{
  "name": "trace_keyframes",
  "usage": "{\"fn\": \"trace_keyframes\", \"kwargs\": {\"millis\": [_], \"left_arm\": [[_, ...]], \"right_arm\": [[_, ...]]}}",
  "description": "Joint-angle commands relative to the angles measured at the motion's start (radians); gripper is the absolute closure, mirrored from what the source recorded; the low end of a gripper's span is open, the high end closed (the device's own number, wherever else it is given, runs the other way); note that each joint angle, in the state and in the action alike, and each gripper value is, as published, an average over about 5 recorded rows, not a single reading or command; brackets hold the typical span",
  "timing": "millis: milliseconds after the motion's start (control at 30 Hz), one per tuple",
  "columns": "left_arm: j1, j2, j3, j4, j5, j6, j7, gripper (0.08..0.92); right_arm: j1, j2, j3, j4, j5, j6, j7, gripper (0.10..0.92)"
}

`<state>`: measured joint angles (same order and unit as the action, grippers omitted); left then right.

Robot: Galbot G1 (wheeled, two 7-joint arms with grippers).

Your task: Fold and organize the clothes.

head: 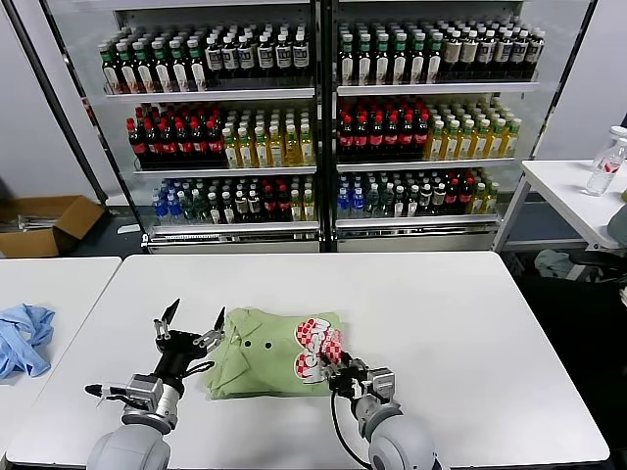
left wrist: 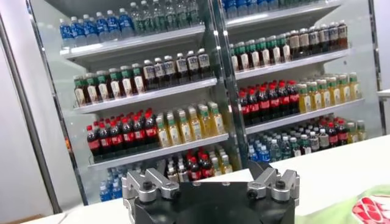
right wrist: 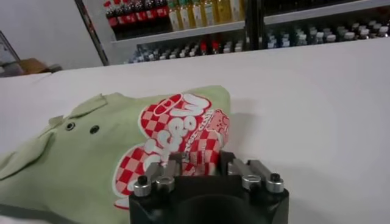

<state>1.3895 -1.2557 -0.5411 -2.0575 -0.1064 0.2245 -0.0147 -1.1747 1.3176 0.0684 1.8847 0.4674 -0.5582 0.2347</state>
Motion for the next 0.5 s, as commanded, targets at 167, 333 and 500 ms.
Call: {"fn": "trace_keyframes", "kwargs": {"millis": [167,333,500], "left_arm": [[-0.008,0.003,0.008,0.043,0.134,-0.193,-0.005,0.177],[-0.019,-0.008,0.026,0.068,0.279,-0.297,-0.018,0.177],[-0.063,-0.033,0.022,0.125,0.404,-0.395,0.041,0.177]], "right_arm": [[0.006,-0.059,0.088,0.119,-0.027,0.022,-0.012,0.722],[-0.037,-0.141,0.198,0.169,-0.051,0.015,-0.04,0.868],[-0.084,-0.171,0.254,0.134,-0.136,0.033,-0.072,0.918]]}}
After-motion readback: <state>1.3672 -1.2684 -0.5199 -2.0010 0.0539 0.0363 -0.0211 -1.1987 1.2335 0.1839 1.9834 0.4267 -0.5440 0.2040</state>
